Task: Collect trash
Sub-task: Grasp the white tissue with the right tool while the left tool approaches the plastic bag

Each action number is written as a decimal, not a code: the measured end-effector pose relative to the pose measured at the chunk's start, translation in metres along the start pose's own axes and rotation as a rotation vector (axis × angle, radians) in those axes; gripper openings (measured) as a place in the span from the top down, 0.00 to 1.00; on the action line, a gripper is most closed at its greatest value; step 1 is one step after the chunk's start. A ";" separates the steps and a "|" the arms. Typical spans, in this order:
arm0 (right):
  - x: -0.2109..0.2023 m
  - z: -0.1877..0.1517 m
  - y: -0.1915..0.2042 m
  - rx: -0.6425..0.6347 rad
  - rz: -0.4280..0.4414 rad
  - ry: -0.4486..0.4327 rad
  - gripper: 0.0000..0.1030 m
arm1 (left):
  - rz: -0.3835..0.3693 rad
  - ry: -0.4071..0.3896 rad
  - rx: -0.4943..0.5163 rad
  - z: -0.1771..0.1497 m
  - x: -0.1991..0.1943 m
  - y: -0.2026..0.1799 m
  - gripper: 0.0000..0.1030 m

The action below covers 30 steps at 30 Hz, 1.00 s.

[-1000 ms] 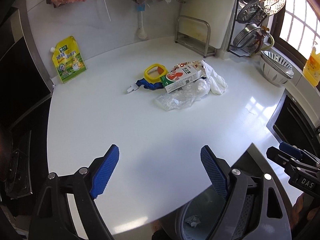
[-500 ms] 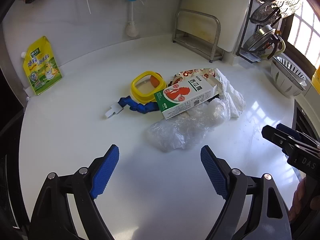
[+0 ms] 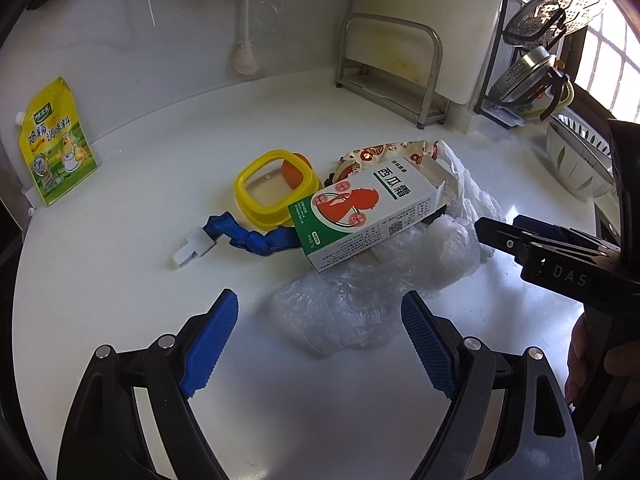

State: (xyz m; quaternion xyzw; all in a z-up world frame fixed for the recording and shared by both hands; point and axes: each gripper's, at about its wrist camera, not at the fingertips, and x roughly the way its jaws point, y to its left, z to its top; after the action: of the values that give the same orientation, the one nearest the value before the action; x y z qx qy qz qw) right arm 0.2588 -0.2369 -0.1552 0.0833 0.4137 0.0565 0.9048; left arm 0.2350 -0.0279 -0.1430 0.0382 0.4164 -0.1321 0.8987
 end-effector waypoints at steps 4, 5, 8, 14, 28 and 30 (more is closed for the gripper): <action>0.009 0.006 0.003 -0.023 -0.006 0.000 0.31 | -0.004 0.000 -0.007 0.000 0.004 0.001 0.20; 0.012 0.007 0.003 -0.026 -0.011 0.002 0.31 | -0.006 0.001 -0.007 -0.001 0.005 0.001 0.20; 0.018 0.008 0.003 -0.029 -0.020 0.007 0.31 | -0.012 0.000 -0.009 -0.003 0.006 0.001 0.20; 0.029 0.008 0.007 -0.053 -0.021 0.029 0.56 | -0.020 0.005 -0.012 -0.005 0.006 0.002 0.20; -0.018 -0.010 -0.019 0.093 -0.024 -0.035 0.90 | -0.083 -0.017 0.015 -0.003 0.010 -0.026 0.18; -0.026 -0.015 -0.025 0.126 -0.028 -0.037 0.90 | -0.076 -0.020 0.018 -0.001 0.015 -0.031 0.17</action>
State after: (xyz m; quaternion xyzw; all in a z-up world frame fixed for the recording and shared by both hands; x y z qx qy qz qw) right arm 0.2315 -0.2644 -0.1508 0.1350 0.4008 0.0161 0.9060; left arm 0.2349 -0.0609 -0.1539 0.0292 0.4074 -0.1704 0.8967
